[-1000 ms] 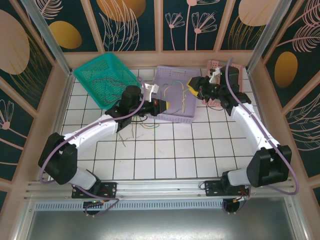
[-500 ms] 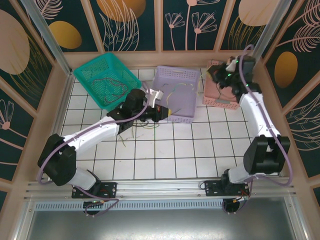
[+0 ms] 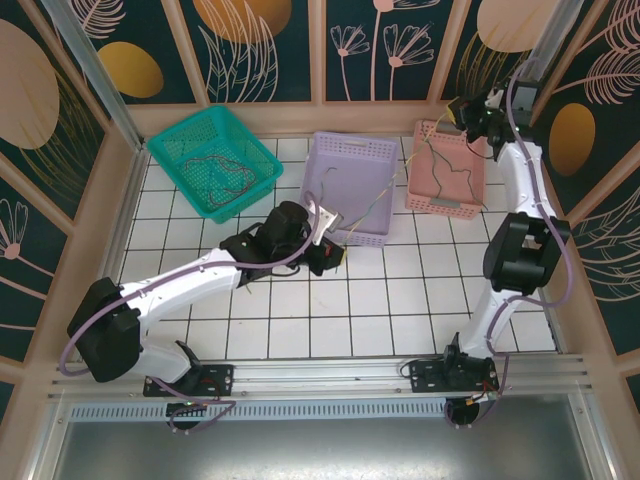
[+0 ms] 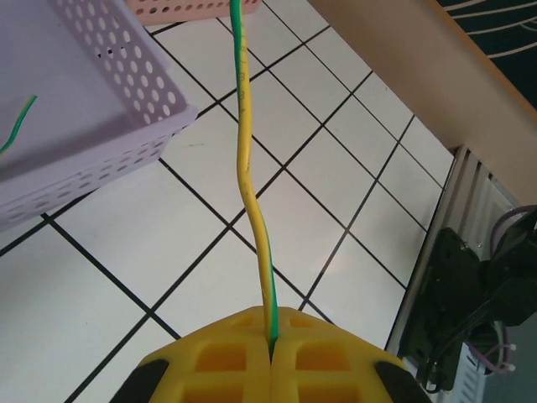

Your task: Untangle the cables

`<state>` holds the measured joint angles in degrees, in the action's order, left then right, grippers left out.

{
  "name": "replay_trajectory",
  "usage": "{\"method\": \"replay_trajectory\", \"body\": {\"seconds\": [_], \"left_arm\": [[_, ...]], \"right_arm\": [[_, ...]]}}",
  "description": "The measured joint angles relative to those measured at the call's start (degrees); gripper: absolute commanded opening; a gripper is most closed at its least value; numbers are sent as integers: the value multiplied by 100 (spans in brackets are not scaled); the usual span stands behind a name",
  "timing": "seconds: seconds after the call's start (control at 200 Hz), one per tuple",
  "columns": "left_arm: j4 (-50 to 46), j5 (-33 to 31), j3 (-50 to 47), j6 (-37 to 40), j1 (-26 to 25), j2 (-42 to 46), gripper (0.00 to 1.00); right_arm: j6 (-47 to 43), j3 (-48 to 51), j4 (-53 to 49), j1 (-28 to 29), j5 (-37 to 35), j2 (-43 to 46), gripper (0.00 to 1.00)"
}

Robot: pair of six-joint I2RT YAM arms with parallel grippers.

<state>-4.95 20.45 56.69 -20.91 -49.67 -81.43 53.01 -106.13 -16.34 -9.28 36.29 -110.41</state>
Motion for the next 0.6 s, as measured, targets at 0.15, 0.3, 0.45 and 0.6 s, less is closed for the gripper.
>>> {"method": "replay_trajectory", "body": {"seconds": [0.15,0.3,0.45,0.6], "left_arm": [[-13,-389,2,125,-302,-85,0],[-26,-791,2,205,-483,-205,0],[-249,-1244,129,227,-522,-269,0],[-774,-1397,848,63,-376,-581,0]], "right_arm": [[439,-63,-20,9,168,-55,0],[778,-66,-22,9,203,-55,0],[962,-66,11,20,219,-55,0],[1095,-66,599,210,-57,-55,0]]}}
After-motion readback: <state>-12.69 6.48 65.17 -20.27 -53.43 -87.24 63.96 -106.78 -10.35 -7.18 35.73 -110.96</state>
